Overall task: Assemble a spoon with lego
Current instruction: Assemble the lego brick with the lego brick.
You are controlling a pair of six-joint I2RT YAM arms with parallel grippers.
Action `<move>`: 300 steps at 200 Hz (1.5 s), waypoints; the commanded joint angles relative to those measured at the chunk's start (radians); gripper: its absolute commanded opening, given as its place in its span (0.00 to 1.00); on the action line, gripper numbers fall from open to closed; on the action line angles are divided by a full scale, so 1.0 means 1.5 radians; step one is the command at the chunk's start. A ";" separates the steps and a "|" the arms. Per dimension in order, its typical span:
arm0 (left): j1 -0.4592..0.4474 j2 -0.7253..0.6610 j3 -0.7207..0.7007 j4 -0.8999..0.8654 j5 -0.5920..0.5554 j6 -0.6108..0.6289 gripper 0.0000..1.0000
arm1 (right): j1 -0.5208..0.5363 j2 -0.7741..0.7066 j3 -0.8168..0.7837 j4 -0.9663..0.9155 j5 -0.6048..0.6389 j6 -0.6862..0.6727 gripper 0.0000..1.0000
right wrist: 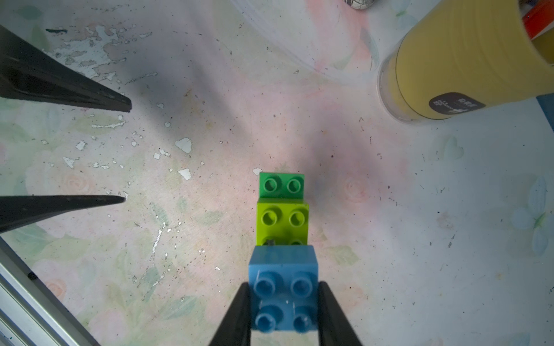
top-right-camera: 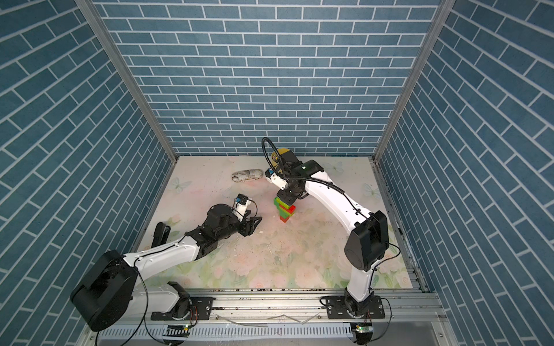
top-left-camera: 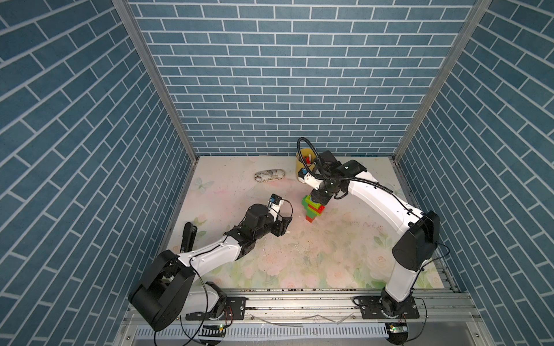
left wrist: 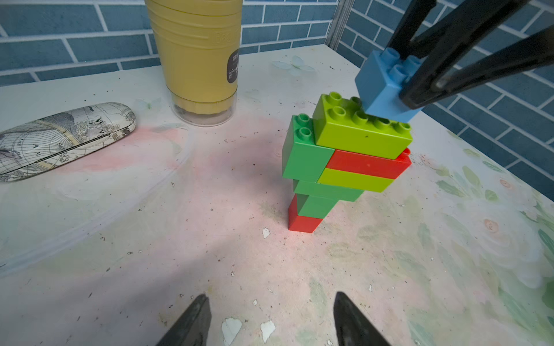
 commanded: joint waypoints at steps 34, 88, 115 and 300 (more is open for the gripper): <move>-0.003 -0.012 -0.002 0.006 -0.006 0.009 0.67 | -0.003 0.018 -0.013 -0.008 -0.008 0.001 0.17; -0.003 -0.018 -0.001 -0.007 -0.015 0.009 0.67 | -0.005 0.040 -0.003 -0.041 -0.010 0.006 0.17; -0.003 -0.021 -0.003 -0.011 -0.020 0.010 0.67 | -0.007 0.064 0.005 -0.086 -0.008 0.015 0.17; -0.004 -0.029 0.006 -0.055 -0.034 0.023 0.67 | 0.011 0.127 0.102 -0.183 0.011 0.018 0.41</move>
